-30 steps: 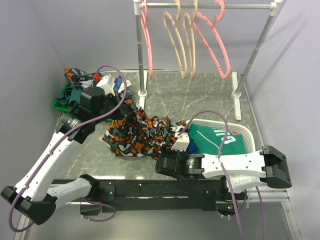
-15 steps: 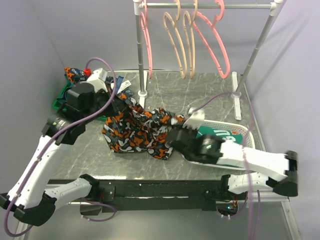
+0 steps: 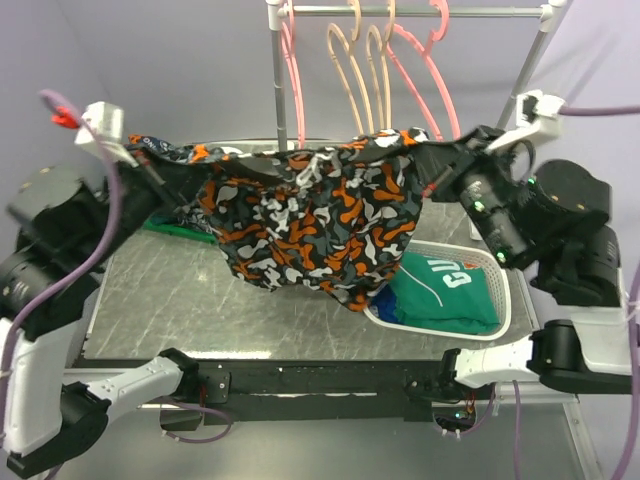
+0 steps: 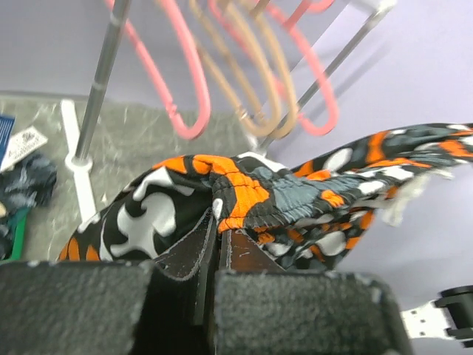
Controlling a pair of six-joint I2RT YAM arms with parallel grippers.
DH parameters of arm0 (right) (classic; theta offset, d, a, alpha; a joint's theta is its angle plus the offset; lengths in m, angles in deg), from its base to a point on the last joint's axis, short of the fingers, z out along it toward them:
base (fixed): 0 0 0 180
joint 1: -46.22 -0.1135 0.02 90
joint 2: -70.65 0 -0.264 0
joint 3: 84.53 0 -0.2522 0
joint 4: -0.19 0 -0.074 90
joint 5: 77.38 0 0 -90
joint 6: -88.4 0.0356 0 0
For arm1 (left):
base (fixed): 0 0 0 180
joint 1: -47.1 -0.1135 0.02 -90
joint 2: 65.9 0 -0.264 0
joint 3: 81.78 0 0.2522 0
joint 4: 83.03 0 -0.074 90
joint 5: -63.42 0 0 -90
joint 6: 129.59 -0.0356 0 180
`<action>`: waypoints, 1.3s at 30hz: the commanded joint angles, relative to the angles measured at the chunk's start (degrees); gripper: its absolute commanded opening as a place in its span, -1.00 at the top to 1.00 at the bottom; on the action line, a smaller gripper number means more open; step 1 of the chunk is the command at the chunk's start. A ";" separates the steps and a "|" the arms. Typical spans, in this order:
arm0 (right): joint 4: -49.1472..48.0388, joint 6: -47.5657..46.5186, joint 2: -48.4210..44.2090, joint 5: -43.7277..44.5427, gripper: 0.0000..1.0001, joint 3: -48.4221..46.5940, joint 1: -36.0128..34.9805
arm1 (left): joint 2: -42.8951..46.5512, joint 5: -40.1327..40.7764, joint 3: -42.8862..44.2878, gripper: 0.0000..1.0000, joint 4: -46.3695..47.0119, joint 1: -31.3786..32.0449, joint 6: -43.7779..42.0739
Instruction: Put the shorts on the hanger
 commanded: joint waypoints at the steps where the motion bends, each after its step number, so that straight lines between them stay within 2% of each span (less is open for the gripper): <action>1: 1.66 -6.86 5.10 -2.23 1.00 -3.40 2.26 | 0.82 2.96 1.70 0.98 0.34 -0.51 1.50; 4: 1.49 -4.58 4.58 -6.18 1.00 0.19 5.15 | 1.17 6.90 -2.42 0.98 0.25 -0.43 2.99; 7: -2.88 -1.24 0.38 -11.19 1.00 11.77 7.88 | 4.68 8.05 -15.41 0.98 4.64 -0.51 5.54; 8: -4.30 0.16 -0.69 -13.03 1.00 18.59 8.33 | 5.91 8.23 -21.10 0.98 6.13 -0.51 6.15; 10: -6.16 2.19 -2.62 -15.59 1.00 24.26 9.12 | 6.97 8.67 -26.23 0.98 7.37 -0.51 6.42; 11: -6.51 4.28 -3.15 -16.03 1.00 30.12 9.12 | 8.11 8.32 -31.39 0.98 8.85 -0.43 7.29; 13: -8.79 6.67 -5.34 -17.88 1.00 37.17 9.12 | 9.34 5.17 -37.04 0.97 11.58 -0.43 8.18; 14: -9.93 9.03 -6.05 -18.49 1.00 44.60 9.38 | 10.57 4.46 -42.46 0.94 12.99 -0.43 8.97; 18: -15.37 14.58 -8.43 -21.66 1.00 59.68 10.18 | 11.46 3.57 -53.48 0.78 19.05 -0.51 10.38; 22: -17.67 17.22 -8.34 -22.45 1.00 67.52 10.70 | 10.67 1.47 -60.09 0.43 22.57 -0.43 10.73; 23: -17.76 17.31 -8.17 -22.80 1.00 68.83 10.79 | 10.41 1.38 -60.01 0.29 22.67 -0.43 10.12; 24: -17.76 17.31 -7.99 -22.81 1.00 69.20 10.79 | 10.23 1.55 -59.92 -0.08 22.58 -0.51 9.77; 26: -17.58 16.88 -8.08 -22.89 1.00 69.29 10.97 | 9.27 2.69 -58.96 -0.27 21.27 -0.51 8.63; 28: -17.58 16.09 -8.26 -23.33 0.92 68.94 11.14 | 8.21 3.83 -57.90 -0.44 19.86 -0.43 7.92; 29: -17.50 15.30 -8.34 -23.68 0.86 68.15 11.06 | 8.03 4.97 -57.72 -0.46 18.81 -0.43 7.31; 30: -16.80 15.03 -8.26 -24.03 0.72 67.62 11.14 | 7.77 5.50 -57.63 -0.40 18.54 -0.43 7.04; 35: -15.38 13.10 -10.45 -26.31 0.41 64.28 10.97 | 7.24 6.47 -58.07 -0.06 18.36 -0.43 5.37; 37: -15.91 10.48 -13.69 -29.12 0.16 63.23 10.97 | 6.54 6.30 -58.34 0.05 18.89 -0.51 5.19; 38: -16.09 9.85 -15.01 -29.57 -0.06 62.44 11.06 | 6.19 6.12 -58.34 0.11 19.06 -0.43 5.02; 39: -14.96 9.49 -16.94 -28.96 -0.14 61.30 11.06 | 5.84 5.77 -58.34 0.21 19.50 -0.51 5.02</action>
